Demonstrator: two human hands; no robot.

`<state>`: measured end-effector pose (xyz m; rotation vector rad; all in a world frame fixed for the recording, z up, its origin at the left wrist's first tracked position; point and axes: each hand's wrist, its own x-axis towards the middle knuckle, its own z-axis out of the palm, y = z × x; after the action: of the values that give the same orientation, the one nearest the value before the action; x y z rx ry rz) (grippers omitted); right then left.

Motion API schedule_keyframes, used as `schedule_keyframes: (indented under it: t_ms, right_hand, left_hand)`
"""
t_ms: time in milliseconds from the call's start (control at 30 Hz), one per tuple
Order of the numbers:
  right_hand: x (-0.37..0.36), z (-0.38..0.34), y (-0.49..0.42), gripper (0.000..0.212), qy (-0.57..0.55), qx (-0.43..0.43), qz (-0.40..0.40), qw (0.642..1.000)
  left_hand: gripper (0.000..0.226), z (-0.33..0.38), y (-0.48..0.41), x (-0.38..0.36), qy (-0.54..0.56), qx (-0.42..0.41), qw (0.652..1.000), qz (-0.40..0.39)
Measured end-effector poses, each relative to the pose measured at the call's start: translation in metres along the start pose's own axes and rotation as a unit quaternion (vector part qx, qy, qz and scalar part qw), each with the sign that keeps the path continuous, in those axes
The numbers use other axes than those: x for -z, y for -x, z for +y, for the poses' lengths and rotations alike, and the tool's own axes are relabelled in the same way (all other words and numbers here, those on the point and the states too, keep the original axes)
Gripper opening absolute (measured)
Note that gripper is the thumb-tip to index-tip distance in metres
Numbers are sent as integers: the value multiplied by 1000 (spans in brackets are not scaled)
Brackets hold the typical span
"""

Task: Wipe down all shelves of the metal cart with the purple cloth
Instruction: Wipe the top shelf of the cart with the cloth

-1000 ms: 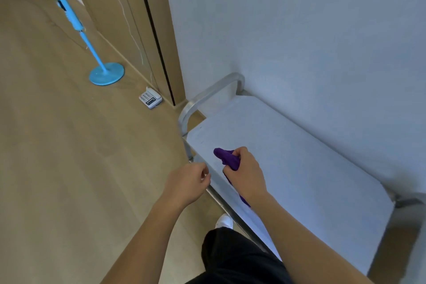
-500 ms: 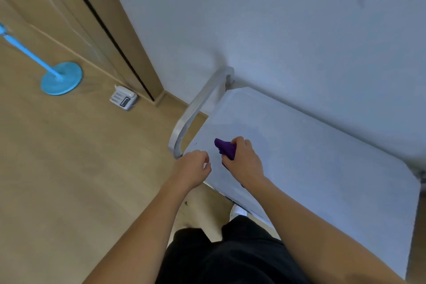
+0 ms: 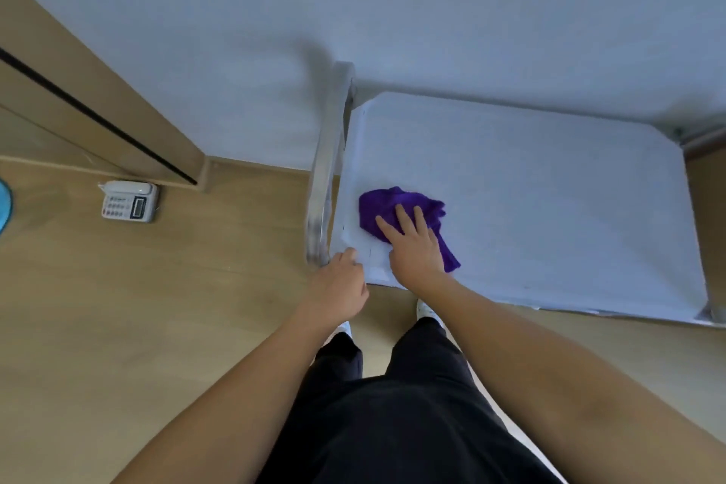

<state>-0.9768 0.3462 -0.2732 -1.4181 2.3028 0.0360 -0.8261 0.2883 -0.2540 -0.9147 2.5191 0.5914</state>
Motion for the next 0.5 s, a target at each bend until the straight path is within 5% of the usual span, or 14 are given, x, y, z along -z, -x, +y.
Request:
schedule_keyframes:
  t_ms: [167,400,500]
  right_hand:
    - [-23,-15,29,65,12,95,0,995]
    - [-22,21,49,54,-40,-91,27,995]
    - [-23,-8,49,61,-30,-93,-11,995]
  left_hand:
    - [35,-13,5,-11,-18,-50,998,20]
    - [46,-30,17,-14,-13,-101,995,13]
    - [58,-32,21,-19,-19,-112,993,14]
